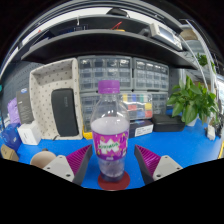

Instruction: Pour water

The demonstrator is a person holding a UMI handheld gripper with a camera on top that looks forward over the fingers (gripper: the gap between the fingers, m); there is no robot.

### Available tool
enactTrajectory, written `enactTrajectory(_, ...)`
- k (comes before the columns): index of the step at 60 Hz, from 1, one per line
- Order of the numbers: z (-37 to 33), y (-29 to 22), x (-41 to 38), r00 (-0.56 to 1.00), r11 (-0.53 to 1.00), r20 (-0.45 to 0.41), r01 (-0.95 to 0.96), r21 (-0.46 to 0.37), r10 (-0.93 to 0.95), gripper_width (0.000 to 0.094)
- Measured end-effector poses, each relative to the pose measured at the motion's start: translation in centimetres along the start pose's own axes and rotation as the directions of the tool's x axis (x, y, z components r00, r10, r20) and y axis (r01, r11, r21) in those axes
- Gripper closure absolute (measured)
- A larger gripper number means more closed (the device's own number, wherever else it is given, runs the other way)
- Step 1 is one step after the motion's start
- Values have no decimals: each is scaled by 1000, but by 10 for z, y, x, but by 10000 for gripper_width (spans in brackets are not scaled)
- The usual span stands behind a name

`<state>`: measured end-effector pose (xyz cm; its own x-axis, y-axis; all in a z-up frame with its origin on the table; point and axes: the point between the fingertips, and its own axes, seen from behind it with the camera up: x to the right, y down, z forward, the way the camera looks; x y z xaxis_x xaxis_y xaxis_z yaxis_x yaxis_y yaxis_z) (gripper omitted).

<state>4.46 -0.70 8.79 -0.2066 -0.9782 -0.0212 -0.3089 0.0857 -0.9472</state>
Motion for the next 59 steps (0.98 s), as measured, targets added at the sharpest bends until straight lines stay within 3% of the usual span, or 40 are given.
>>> enactTrajectory(13,-76,28,-13,1000,996,18,19,-86,-18,77)
enactTrajectory(21,-130,20,-29,998,993,42,47,-105,-42,78)
enactTrajectory(41,-214,-40,-77,990,998,134,49,-47,-43,76)
enactTrajectory(59,-238,-66,-85,987,998,148,66,-12,-64,77)
